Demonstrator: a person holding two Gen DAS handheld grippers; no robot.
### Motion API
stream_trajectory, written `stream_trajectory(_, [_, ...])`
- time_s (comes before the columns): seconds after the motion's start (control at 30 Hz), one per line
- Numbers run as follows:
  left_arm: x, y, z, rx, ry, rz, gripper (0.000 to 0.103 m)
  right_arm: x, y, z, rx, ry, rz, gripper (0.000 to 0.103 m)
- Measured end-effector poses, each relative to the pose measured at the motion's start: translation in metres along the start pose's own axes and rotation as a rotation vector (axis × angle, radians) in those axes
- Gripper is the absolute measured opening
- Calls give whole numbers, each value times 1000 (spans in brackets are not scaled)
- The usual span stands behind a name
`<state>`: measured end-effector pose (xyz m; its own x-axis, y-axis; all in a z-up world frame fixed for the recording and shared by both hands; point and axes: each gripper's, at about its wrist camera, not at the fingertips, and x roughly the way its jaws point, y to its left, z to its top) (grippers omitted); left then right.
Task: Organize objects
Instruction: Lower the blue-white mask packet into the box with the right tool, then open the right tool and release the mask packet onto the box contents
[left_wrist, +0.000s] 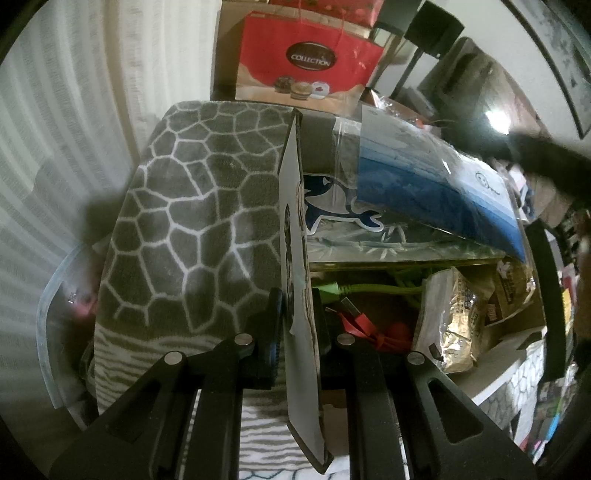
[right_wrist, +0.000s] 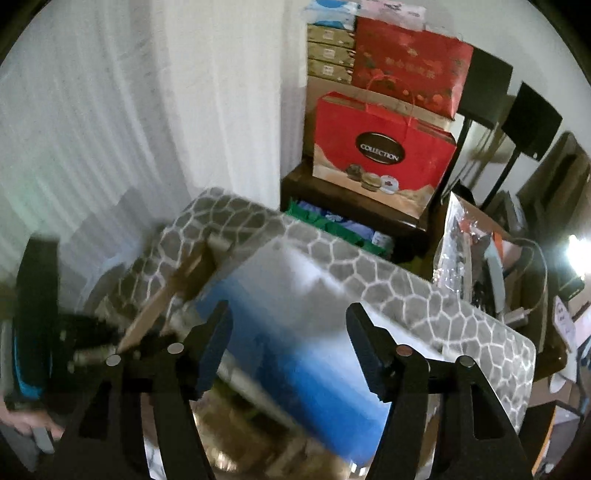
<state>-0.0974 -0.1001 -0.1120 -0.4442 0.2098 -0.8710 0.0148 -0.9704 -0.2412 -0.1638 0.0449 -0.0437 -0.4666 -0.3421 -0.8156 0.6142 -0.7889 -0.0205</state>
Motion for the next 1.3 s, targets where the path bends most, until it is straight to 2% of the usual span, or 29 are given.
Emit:
stream_trajectory(0.2, [0, -1, 0, 0, 1, 0, 12, 38, -29, 36, 211, 60, 158, 66])
stream_trajectory(0.43, [1, -2, 1, -2, 1, -1, 12, 77, -45, 61, 344, 128, 196, 66])
stream_trajectory(0.5, [1, -2, 0, -2, 1, -2, 12, 88, -46, 63, 354, 168, 235, 66])
stream_trajectory(0.6, [1, -3, 0, -4, 1, -6, 12, 98, -39, 64, 323, 211, 325, 66])
stream_trajectory(0.63, [1, -4, -1, -4, 1, -7, 12, 99, -35, 64, 304, 217, 330, 66])
stream_trajectory(0.8, [1, -3, -1, -5, 1, -8, 12, 84, -15, 53, 199, 207, 412, 66])
stream_trajectory(0.9, [0, -4, -1, -6, 1, -7, 12, 69, -5, 48, 139, 172, 394, 66])
stream_trajectory(1.0, [0, -4, 0, -6, 2, -7, 12, 63, -2, 42, 159, 185, 433, 66])
stream_trajectory(1.07, [0, -5, -1, -7, 2, -7, 12, 56, 10, 36, 115, 182, 448, 66])
stream_trajectory(1.3, [-3, -5, 0, -12, 4, -9, 12, 49, 29, 27, 59, 242, 445, 64])
